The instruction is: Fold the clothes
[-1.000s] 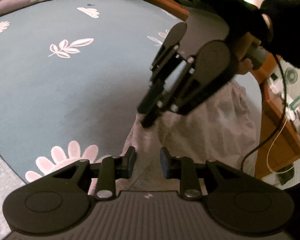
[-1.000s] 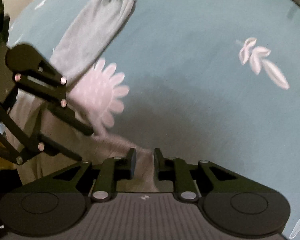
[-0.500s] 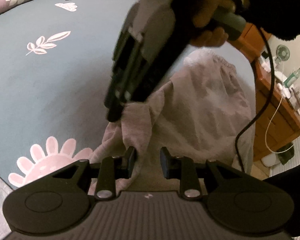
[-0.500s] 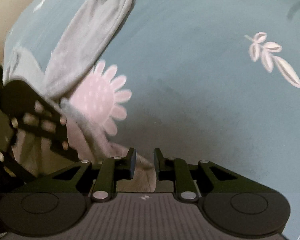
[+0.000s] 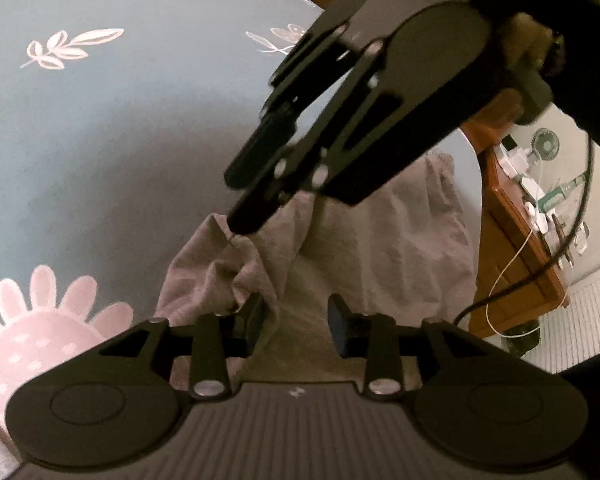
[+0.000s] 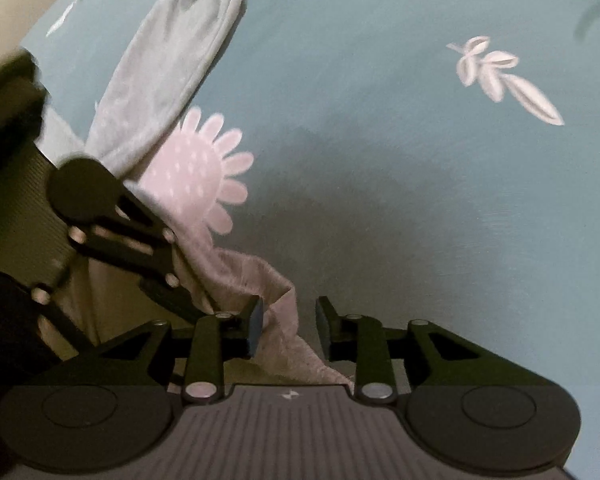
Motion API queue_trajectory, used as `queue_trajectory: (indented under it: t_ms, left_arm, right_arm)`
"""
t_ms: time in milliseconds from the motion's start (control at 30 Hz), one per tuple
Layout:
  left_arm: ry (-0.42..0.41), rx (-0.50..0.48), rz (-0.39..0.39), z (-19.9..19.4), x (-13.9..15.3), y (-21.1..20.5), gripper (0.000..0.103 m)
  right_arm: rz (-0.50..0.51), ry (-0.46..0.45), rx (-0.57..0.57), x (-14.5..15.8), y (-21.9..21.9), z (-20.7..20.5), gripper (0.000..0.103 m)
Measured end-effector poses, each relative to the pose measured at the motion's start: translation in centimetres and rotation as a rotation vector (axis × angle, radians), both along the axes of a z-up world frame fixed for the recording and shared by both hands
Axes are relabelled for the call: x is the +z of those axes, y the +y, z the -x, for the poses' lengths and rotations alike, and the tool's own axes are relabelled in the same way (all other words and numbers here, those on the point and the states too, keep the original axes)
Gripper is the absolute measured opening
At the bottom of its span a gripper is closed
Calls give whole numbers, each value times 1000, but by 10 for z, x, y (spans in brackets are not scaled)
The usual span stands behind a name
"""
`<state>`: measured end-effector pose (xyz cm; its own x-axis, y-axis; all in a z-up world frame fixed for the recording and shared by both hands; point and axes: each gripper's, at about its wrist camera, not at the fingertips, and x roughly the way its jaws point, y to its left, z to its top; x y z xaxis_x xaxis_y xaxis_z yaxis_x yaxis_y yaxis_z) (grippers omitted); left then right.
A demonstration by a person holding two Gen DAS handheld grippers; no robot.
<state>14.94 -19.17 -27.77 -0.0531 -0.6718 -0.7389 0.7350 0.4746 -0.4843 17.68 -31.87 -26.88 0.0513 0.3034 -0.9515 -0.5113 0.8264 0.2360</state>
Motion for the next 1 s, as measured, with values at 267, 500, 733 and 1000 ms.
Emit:
queue_trajectory:
  t_ms: [267,500,733,1000]
  left_arm:
    - [14,-6,-4,0,-4,-3,34]
    - [2,4,-3,6,-7,-2,34]
    - [-14,6,-7,8,-8,-1,34]
    - [-5,23,-4,8,-9,1,34]
  right_arm:
    - [-51,-12,168,-13,31,0,18]
    - [34,-36,403,-30,38,9,13]
    - [114,-118,711,-38,63,18,15]
    - [83,-153,843,-41,65,14,23]
